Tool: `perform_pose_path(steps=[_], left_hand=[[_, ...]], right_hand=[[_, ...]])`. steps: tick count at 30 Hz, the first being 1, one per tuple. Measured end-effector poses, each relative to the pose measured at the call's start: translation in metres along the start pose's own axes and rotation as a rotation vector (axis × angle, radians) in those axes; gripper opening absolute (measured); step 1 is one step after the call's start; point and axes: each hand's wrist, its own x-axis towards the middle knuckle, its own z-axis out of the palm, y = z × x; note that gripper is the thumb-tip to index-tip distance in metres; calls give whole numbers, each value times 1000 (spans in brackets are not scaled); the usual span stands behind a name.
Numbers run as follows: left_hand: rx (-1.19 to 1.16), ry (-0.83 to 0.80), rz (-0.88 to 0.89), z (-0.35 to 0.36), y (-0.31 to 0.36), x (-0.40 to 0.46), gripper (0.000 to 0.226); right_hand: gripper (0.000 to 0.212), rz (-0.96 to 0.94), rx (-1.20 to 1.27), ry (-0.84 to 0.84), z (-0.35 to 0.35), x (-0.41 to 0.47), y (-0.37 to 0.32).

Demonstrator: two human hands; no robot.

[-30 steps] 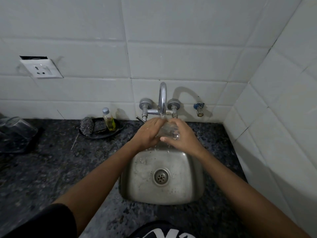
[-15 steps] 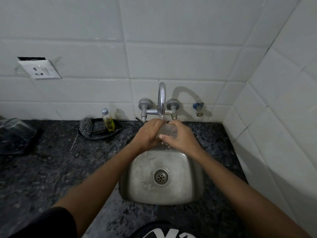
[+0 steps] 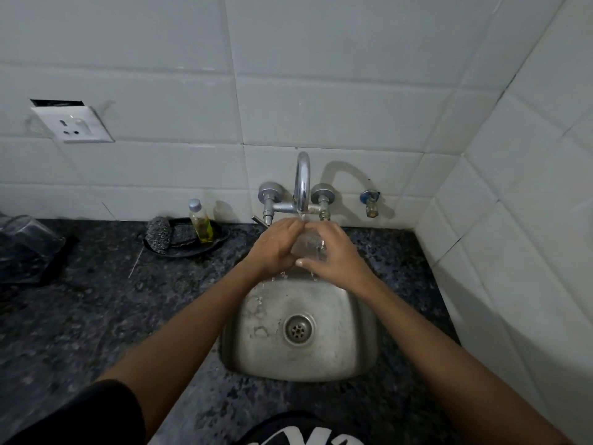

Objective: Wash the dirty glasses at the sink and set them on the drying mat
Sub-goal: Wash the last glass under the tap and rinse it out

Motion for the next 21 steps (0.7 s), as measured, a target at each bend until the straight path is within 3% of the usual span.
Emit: perform_pose_path(steps=[3,7,9,13,14,18,21], left_hand=[[4,2,-31,4,1,-3,53],[-25,-6,-48,6,3,-2,54],[-21,6,-11,3,1,0,51],[-6,41,0,4,1,0,54],[-6,38,-12,6,2,-1,56],[-100,9,-100,6,0,2,59],[-259,-111,-145,-4,-9,7,61]], right_hand=[[81,300,209,-40,-1,4,-5],[71,5,-82,32,-3,-2,-2],[71,-43,-53,31,-1,-5,4],[79,343,340,-13,0,-2,-2],[76,329,301,8,0,-1,-3],[67,-38,-16,37,-5,-2,0],[63,-184,-43,-4,-5,2,6]])
